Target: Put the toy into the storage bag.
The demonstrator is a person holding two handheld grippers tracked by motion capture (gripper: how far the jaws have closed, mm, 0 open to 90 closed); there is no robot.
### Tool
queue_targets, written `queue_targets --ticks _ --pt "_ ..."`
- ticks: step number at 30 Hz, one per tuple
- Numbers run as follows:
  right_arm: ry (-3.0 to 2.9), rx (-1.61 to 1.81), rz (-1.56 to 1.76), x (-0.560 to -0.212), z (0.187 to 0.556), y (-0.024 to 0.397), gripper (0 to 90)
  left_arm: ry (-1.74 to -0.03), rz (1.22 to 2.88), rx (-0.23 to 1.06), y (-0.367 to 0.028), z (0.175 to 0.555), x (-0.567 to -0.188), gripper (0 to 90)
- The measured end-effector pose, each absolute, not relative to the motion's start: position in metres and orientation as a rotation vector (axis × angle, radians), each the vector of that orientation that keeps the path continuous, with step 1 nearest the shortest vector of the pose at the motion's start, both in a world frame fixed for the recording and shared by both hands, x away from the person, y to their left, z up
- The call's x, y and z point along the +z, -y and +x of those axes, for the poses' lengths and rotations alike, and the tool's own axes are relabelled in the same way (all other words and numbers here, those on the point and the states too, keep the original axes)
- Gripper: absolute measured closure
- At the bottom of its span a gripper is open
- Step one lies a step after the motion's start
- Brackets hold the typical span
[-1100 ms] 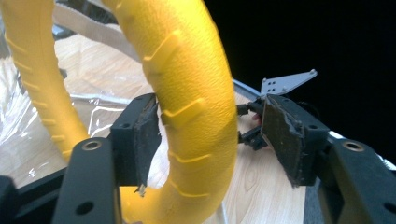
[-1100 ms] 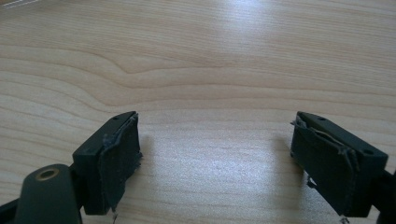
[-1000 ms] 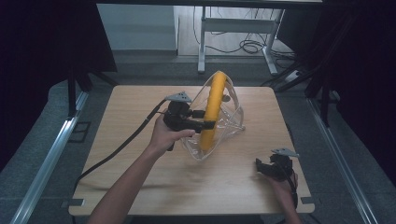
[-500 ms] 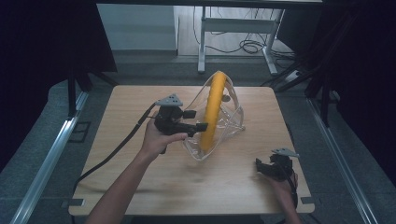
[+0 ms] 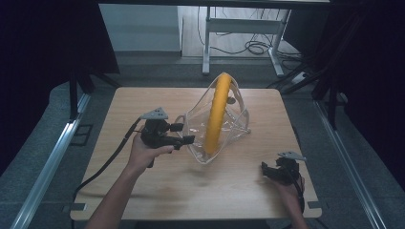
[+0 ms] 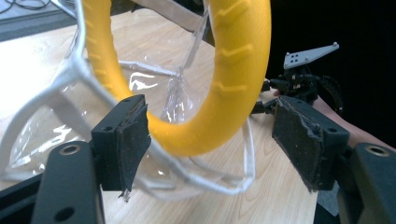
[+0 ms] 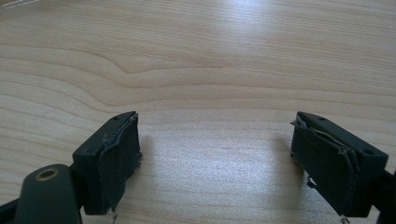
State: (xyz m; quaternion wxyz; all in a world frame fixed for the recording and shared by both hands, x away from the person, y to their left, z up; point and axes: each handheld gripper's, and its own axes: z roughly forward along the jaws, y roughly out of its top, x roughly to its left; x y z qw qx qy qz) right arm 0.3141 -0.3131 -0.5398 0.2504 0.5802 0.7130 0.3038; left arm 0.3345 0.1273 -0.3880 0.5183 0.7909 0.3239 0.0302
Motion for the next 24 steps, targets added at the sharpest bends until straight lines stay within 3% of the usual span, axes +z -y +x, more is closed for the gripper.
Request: queue_targets --ticks 24 --pt "-1.937 0.828 1.586 -0.540 0.314 0.313 15.5 -0.841 1.920 0.104 -0.164 0.308 -0.435 27.6"
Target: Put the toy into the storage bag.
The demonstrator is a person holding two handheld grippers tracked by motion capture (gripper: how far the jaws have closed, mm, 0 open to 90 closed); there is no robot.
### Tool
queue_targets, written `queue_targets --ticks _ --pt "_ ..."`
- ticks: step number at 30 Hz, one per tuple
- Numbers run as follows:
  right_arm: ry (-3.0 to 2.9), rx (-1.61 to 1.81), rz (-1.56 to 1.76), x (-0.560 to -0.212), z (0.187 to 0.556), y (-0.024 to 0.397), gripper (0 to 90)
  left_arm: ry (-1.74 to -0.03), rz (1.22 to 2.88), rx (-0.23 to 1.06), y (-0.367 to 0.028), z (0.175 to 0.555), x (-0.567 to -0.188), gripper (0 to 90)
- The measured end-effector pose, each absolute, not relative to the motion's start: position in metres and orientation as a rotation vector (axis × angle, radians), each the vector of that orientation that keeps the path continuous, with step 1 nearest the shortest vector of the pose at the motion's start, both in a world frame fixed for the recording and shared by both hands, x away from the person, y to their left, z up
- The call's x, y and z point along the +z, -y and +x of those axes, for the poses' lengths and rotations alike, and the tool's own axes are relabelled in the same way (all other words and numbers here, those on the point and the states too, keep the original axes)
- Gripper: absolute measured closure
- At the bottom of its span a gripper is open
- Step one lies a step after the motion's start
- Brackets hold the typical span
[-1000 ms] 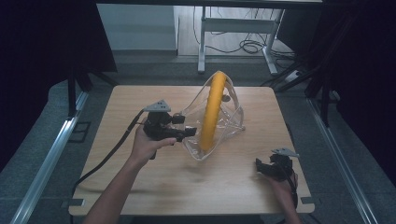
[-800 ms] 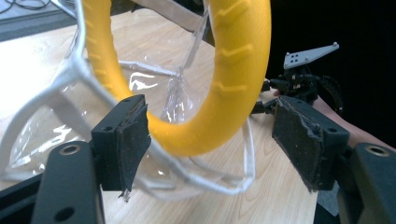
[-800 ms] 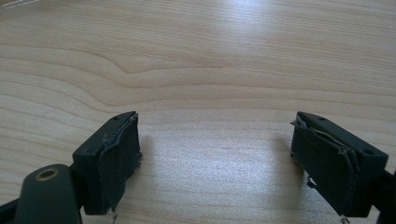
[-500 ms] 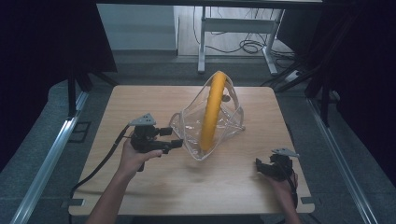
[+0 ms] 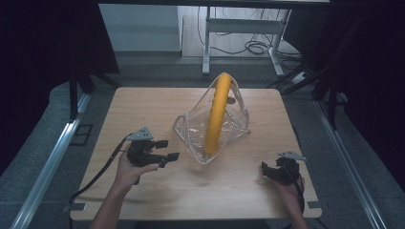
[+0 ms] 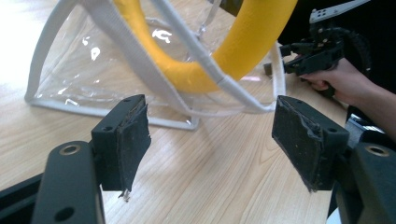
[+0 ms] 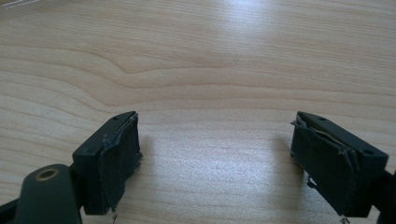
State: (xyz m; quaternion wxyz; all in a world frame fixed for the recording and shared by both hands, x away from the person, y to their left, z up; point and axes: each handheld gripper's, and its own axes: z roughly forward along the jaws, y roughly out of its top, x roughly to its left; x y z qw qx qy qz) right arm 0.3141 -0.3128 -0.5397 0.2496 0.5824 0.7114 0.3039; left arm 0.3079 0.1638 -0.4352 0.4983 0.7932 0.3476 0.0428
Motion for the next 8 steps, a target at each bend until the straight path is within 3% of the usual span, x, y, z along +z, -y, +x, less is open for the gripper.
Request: queue_targets --ticks 8 --pt "-1.939 0.825 1.587 -0.5396 0.3140 0.3128 15.5 -0.851 1.906 0.107 -0.1677 0.3069 -0.4376 27.5"
